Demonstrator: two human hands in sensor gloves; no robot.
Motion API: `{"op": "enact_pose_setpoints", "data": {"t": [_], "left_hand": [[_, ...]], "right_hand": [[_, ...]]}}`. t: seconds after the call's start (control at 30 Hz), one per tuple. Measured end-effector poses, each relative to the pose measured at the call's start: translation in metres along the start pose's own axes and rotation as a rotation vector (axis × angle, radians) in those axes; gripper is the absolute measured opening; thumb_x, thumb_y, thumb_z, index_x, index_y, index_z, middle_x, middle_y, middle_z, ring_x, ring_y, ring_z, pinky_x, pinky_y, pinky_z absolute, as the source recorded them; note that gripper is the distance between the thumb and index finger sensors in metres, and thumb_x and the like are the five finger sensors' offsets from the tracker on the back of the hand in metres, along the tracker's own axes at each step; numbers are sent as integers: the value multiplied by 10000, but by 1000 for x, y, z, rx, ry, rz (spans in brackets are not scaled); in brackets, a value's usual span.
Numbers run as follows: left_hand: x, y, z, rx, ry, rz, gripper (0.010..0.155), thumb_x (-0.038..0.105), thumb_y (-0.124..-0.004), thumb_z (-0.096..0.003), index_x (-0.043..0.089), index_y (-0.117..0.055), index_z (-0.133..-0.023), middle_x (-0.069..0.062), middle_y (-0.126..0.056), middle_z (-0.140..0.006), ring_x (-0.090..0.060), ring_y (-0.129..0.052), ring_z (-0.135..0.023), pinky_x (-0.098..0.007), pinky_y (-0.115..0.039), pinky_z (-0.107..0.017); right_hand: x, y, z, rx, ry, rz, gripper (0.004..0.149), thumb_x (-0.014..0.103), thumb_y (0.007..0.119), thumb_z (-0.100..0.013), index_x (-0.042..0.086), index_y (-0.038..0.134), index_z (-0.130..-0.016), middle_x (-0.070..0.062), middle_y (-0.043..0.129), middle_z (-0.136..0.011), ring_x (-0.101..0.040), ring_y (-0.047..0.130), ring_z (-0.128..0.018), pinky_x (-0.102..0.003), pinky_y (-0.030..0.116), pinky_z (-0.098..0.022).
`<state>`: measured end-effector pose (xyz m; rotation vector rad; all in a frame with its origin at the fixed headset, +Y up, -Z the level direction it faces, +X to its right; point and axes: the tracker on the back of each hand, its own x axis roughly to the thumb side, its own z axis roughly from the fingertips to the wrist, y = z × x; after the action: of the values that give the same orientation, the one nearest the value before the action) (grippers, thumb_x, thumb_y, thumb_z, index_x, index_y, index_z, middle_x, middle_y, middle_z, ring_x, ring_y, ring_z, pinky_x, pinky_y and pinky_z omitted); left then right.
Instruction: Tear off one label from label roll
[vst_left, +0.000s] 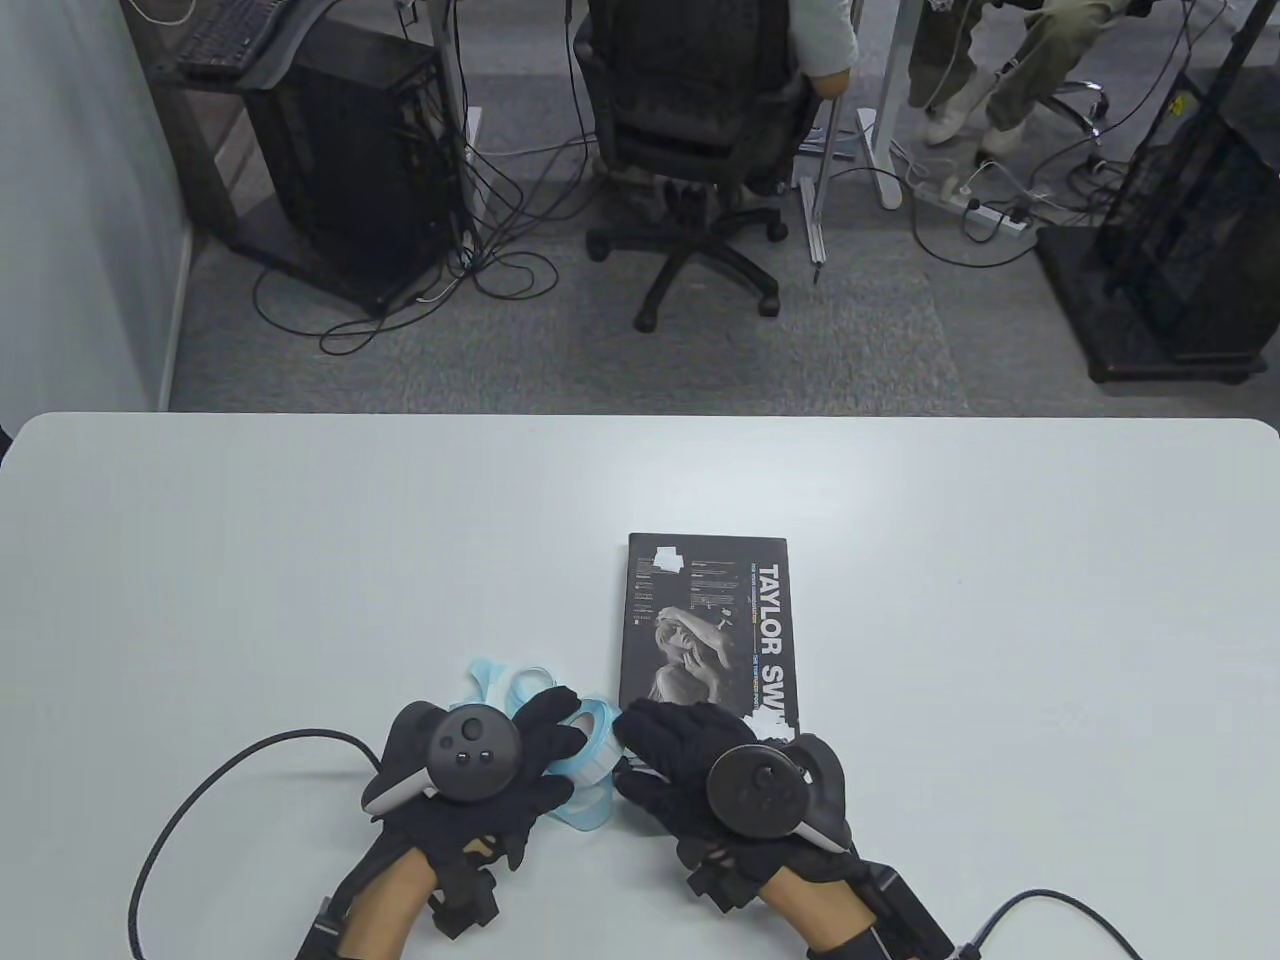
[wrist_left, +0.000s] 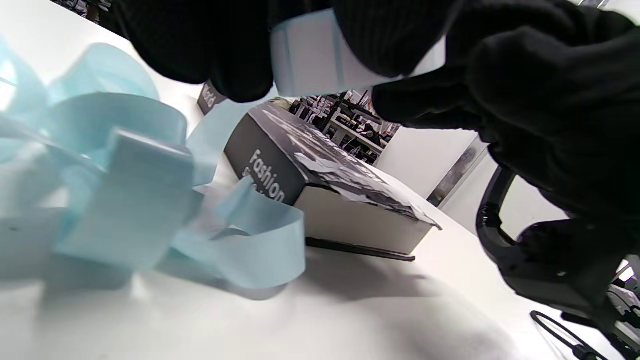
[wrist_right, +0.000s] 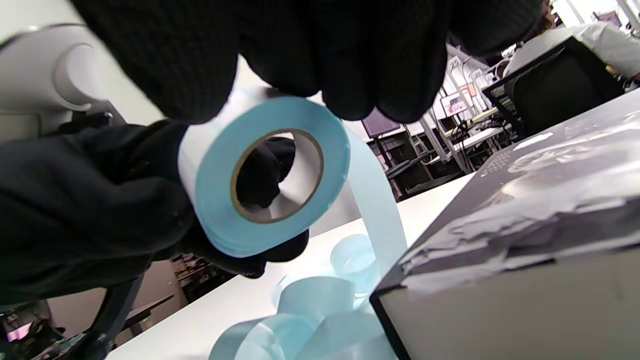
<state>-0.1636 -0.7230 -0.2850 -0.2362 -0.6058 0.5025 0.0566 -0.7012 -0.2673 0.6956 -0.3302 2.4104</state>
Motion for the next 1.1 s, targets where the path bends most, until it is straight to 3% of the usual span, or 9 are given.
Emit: {"op": "enact_pose_setpoints", "data": {"t": [0.33,0.93,1.1], "left_hand": [[-3,-3,4,5,-12,59,572,324,-767,-414,114,-630,-928,-171,-392,-1110,-374,-782,-910,-511,-701,-629],[-6,-4,8,-17,6,22,575,332,-758,-422,118,-615,-937,-166,-384,-1113,-365,-773,-917,-513,-691,-634],[-10,-4,12,-26,26,8,574,331,-757,-423,117,-614,-937,-166,-381,-1113,-366,-770,-919,-515,-689,-635]], "right_hand": [[10,2,4,-139,-46,51,427,361,962,-324,174,927,-706,-114,1006,-685,-315,1057,-576,-519,794,-526],[-14,-7,1,-152,6,4,341,324,951,-338,184,968,-648,-101,1048,-617,-303,1083,-513,-510,813,-502],[-27,2,-4,-85,-82,273,340,321,954,-334,187,971,-646,-99,1047,-623,-306,1081,-519,-512,808,-510]]}}
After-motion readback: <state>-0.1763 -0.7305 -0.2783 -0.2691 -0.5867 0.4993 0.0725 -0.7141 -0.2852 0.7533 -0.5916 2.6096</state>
